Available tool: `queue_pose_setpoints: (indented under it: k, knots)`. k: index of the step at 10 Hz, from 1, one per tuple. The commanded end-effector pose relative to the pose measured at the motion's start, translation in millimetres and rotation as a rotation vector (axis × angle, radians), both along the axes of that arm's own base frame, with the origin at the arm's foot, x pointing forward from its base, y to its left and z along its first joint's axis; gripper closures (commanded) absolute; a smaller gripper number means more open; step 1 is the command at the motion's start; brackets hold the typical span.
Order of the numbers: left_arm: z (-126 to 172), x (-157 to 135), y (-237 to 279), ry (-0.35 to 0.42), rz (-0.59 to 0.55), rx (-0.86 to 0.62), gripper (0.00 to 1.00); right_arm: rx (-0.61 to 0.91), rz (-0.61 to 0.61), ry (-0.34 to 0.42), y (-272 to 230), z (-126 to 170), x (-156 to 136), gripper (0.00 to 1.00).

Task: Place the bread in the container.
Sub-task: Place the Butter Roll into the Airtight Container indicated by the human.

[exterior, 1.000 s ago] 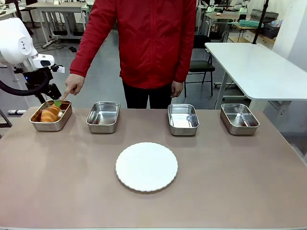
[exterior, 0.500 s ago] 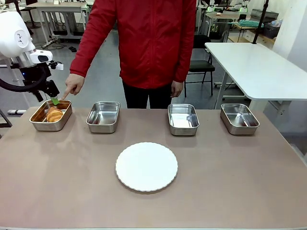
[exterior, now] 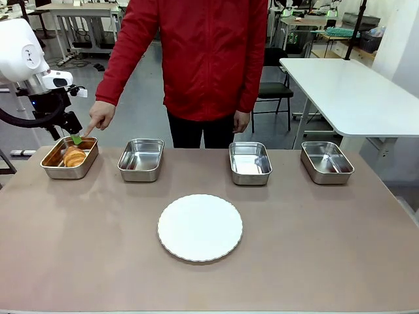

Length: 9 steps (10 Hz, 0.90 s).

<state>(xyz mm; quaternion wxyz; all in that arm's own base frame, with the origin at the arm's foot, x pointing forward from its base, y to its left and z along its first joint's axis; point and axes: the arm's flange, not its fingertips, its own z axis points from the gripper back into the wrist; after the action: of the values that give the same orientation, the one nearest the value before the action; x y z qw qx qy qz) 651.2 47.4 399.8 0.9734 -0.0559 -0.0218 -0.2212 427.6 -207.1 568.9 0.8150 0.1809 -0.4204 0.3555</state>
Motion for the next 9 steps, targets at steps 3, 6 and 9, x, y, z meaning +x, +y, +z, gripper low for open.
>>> queue_pose_setpoints:
  k: [3, 6, 9]
  knots:
    - [49.4, -67.5, -33.4, -0.150, 0.024, 0.107, 0.00, 0.006, 0.006, -0.010, 0.2, 1.5, -0.2, 0.00]
    - [77.7, -135.7, -44.6, -0.202, 0.055, 0.083, 0.00, 0.006, 0.006, -0.010, 0.2, 1.5, -0.2, 0.00]
    - [85.0, -222.4, -47.2, -0.286, 0.097, 0.065, 0.00, 0.006, 0.006, -0.010, 0.2, 1.5, -0.2, 0.00]
